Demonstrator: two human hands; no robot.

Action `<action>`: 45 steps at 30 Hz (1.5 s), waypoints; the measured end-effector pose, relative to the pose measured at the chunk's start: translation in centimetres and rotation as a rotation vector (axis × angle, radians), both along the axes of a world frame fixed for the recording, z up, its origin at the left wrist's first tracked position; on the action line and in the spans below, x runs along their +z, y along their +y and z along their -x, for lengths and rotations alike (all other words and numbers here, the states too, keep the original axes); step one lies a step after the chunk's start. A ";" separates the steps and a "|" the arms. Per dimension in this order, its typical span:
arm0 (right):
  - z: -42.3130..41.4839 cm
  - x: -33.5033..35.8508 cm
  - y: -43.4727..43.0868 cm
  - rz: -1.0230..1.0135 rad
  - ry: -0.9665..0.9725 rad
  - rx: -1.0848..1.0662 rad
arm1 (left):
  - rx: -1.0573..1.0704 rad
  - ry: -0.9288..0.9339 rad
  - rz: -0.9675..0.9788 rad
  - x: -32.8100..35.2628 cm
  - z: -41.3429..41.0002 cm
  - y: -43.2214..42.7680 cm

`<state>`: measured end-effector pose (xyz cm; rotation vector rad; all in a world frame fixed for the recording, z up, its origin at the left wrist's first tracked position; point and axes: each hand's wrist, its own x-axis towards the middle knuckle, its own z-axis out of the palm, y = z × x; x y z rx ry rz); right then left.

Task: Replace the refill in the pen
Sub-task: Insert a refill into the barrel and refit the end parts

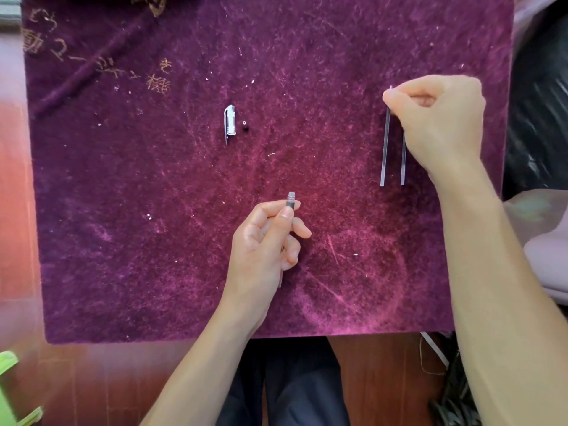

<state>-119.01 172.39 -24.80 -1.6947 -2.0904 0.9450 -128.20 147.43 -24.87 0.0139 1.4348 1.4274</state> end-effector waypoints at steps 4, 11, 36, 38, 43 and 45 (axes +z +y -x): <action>1.1 0.3 0.0 -0.048 -0.086 0.035 | 0.007 0.004 0.003 0.0 0.1 0.1; 1.5 0.2 -0.4 -0.047 -0.140 0.010 | 0.015 0.002 0.000 0.1 0.2 0.2; -1.2 0.3 1.2 0.011 -0.129 -0.058 | -0.006 0.015 0.008 -0.1 -0.3 0.0; -1.0 0.5 1.1 0.013 -0.155 -0.048 | -0.010 0.020 0.007 0.0 -0.4 -0.1; -1.3 2.1 0.9 -0.069 -0.159 -0.015 | -0.022 0.033 0.006 0.3 -0.4 -0.6; -1.4 3.0 0.5 -0.074 -0.083 -0.052 | -0.017 0.033 0.010 0.4 -0.1 -0.8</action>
